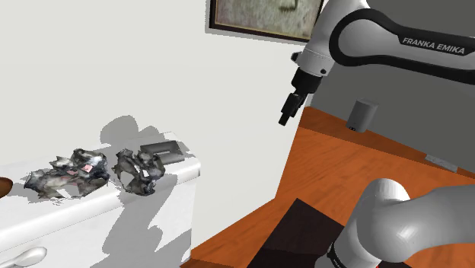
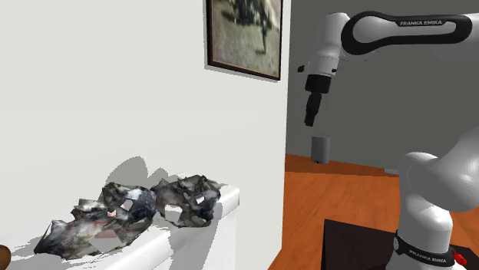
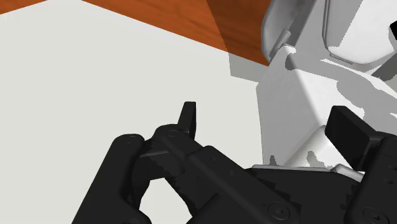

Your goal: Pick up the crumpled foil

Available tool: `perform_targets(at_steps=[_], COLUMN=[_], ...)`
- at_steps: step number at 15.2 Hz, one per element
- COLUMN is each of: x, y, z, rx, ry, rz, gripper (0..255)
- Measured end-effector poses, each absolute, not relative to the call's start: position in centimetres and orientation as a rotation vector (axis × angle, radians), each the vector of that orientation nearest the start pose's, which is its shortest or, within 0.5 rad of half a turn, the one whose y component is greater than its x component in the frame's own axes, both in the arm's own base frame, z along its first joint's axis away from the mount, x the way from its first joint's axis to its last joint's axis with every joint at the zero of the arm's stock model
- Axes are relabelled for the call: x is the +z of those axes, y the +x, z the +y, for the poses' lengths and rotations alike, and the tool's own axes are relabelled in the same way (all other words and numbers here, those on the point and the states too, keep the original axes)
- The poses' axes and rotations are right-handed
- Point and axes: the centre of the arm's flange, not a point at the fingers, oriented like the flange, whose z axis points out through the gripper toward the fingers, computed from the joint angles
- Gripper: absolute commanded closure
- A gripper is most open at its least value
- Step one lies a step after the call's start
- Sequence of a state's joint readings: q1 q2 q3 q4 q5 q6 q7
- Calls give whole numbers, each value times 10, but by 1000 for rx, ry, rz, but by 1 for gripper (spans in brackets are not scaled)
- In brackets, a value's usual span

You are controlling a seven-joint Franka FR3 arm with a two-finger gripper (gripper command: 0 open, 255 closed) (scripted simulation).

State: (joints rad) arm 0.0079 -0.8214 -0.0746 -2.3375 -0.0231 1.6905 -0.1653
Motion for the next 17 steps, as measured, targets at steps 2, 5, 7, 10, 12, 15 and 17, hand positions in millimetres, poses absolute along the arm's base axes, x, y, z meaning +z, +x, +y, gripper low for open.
perform_targets(at_steps=[2, 5, 7, 10, 12, 15, 17], x=[620, 609, 599, 590, 581, 573, 568], y=[309, 322, 331, 345, 350, 363, 372], z=[-27, 3, 23, 55, 78, 111, 132], rx=[-278, -296, -311, -334, -349, -373, -387], ry=[-3109, -3099, -3091, -3078, -3070, -3057, -3048], rz=[-183, -172, -164, -150, -141, -127, -118], gripper=[0, 0, 0, 0, 0, 0, 0])
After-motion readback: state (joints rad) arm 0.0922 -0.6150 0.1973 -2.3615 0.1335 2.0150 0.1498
